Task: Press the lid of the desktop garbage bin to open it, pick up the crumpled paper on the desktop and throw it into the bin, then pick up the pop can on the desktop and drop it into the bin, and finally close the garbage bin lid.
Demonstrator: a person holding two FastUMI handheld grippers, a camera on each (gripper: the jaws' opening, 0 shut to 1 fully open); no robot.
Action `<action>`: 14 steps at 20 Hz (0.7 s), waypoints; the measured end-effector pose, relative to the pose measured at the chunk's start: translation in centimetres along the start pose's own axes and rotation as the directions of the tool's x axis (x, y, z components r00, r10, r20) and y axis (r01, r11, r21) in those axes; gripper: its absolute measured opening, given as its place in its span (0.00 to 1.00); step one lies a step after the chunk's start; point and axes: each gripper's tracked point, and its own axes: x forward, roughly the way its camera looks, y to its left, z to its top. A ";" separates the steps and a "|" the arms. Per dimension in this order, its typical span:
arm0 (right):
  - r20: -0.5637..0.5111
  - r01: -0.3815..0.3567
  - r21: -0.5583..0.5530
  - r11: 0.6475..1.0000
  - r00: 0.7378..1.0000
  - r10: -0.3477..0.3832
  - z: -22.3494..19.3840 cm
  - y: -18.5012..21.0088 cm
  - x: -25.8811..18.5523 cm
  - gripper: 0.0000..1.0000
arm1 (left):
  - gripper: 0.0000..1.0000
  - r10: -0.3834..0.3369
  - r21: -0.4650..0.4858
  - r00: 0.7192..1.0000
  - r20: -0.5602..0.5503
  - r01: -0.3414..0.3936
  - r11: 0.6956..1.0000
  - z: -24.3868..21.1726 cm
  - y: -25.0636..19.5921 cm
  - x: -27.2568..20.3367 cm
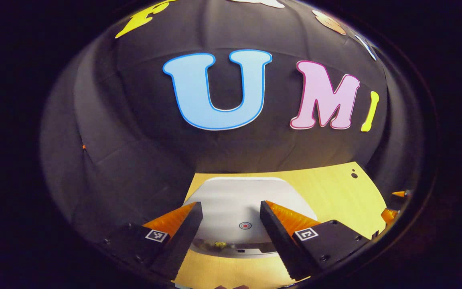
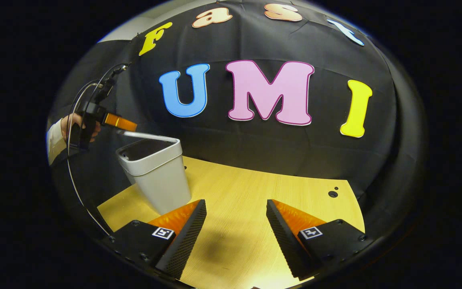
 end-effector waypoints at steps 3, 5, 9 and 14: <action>0.001 -0.007 0.011 1.000 1.000 0.007 -0.1 0.4 0.0 0.97 | 1.00 -0.055 0.005 0.988 -0.141 0.057 0.998 -3.7 -1.1 1.0; 0.002 -0.007 0.001 1.000 1.000 0.007 0.0 0.4 0.1 0.97 | 0.99 -0.063 0.037 0.984 -0.169 0.070 0.997 -4.4 -1.1 1.0; 0.009 -0.009 -0.008 1.000 1.000 0.009 -0.1 0.7 -0.2 0.97 | 0.98 -0.095 0.092 0.979 -0.180 0.113 0.989 -4.4 -1.3 1.6; 0.004 -0.015 -0.013 1.000 1.000 0.015 -0.4 1.2 -0.4 0.97 | 0.90 -0.119 0.112 0.978 -0.174 0.139 0.984 -4.3 -2.0 2.2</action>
